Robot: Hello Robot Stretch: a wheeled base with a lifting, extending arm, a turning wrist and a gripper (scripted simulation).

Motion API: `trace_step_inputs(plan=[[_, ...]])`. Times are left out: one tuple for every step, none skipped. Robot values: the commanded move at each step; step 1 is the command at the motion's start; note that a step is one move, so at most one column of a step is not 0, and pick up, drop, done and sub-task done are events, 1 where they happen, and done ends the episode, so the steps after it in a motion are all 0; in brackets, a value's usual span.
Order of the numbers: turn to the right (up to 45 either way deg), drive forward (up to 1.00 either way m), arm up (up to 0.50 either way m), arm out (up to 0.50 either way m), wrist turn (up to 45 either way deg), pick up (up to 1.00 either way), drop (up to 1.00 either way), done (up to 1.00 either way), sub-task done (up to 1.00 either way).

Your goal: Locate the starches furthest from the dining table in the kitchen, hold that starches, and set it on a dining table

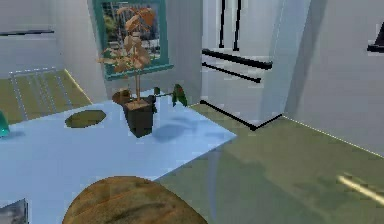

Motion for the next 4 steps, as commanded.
trace_step_inputs(plan=[[-33.0, 0.0, 0.0, 0.0, 0.0, 0.0, 0.0, 0.0, 0.0], [45.0, 0.0, 0.0, 0.0, 0.0, 0.0, 0.0, 0.0, 0.0], [39.0, 0.0, 0.0, 0.0, 0.0, 0.0, 0.0, 0.0, 0.0], [-45.0, 0.0, 0.0, 0.0, 0.0, 0.0, 0.0, 0.0, 0.0]])
